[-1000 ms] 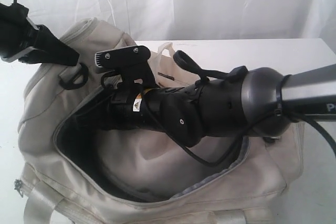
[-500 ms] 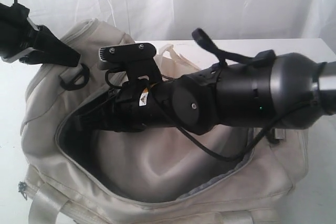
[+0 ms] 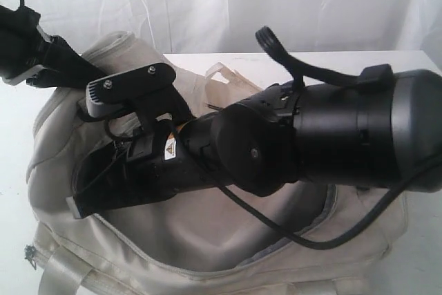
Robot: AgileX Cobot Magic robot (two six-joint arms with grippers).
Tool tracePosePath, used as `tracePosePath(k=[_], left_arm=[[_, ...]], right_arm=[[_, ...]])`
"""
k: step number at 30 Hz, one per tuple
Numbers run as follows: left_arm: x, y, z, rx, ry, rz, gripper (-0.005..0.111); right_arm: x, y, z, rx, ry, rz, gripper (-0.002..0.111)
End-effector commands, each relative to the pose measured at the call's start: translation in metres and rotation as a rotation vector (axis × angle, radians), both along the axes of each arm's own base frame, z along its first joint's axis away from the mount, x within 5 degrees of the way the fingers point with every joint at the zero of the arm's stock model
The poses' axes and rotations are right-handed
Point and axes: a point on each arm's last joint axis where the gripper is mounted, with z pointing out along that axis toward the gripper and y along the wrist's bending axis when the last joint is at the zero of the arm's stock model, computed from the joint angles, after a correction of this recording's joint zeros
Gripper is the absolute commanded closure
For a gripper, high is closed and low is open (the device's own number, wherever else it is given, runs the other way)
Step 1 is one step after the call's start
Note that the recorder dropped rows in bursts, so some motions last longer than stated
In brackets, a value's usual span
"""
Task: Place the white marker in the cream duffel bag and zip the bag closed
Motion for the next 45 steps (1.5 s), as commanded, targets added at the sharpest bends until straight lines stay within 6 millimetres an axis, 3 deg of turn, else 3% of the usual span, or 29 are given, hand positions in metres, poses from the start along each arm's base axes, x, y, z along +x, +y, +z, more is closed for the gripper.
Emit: tracePosePath(k=[1, 23, 27, 34, 37, 45], left_arm=[[0.001, -0.003, 0.013, -0.07, -0.052, 0.031, 0.107], [0.006, -0.003, 0.009, -0.079, -0.044, 0.04, 0.105], [0.003, -0.008, 0.014, -0.145, -0.06, -0.014, 0.091], [-0.003, -0.012, 0.024, -0.21, -0.095, -0.066, 0.052], [-0.004, -0.012, 0.025, -0.21, -0.098, -0.066, 0.047], [-0.006, -0.012, 0.021, -0.163, -0.077, -0.098, 0.048]], right_arm=[[-0.016, 0.004, 0.002, -0.036, -0.003, 0.074, 0.108], [-0.018, -0.019, 0.024, -0.125, -0.05, 0.11, 0.108], [-0.018, -0.019, 0.025, -0.119, -0.06, 0.11, 0.108], [-0.017, -0.019, 0.025, -0.117, -0.073, 0.111, 0.108], [-0.017, -0.019, 0.025, -0.12, -0.076, 0.113, 0.108], [-0.017, -0.019, 0.028, -0.107, -0.085, 0.111, 0.108]])
